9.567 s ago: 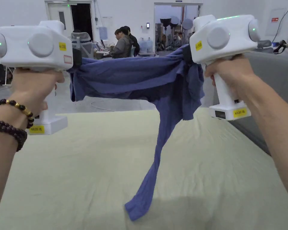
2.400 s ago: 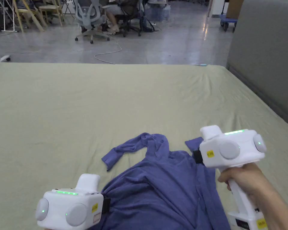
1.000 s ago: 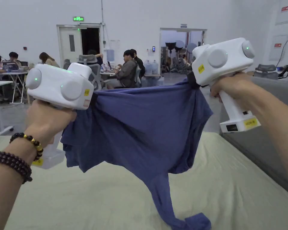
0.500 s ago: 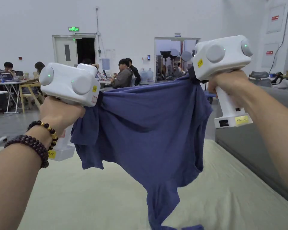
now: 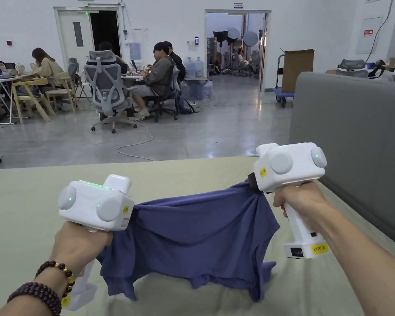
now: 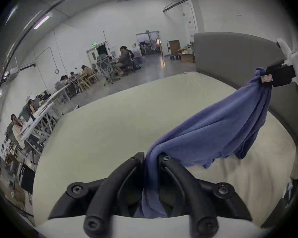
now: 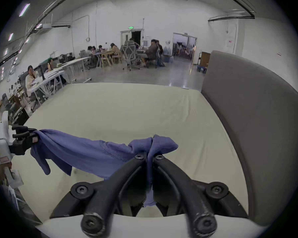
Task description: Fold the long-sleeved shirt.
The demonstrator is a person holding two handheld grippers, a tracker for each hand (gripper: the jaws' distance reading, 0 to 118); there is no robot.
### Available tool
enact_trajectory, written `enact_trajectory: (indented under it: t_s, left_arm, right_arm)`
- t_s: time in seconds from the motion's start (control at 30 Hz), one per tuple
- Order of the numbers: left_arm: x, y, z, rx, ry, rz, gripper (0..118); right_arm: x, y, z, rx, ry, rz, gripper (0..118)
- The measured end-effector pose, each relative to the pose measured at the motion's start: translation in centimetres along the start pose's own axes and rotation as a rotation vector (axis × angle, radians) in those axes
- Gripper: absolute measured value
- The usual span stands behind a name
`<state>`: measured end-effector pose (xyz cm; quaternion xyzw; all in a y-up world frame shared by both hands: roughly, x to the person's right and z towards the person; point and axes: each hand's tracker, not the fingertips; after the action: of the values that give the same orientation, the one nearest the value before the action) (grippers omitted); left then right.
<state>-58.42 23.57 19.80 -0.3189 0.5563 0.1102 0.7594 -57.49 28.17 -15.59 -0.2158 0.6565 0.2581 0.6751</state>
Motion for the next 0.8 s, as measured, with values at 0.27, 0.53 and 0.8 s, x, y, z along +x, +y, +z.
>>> enact_trajectory:
  t_s: [0.27,0.53,0.8]
  left_arm:
    - [1.4,-6.9,7.7,0.052,-0.047,0.069,12]
    - [8.6,-24.4,13.6,-0.106,-0.088,0.051,12]
    - [12.0,-32.6,15.0,-0.34,-0.168,0.027,12]
  right_arm:
    - [-2.2,-9.8,9.1,0.064,0.042,0.031,0]
    - [-5.8,-28.7,15.8,-0.082,0.033,0.01,0]
    - [-8.0,-41.1,17.3,-0.434,0.058,0.099,0]
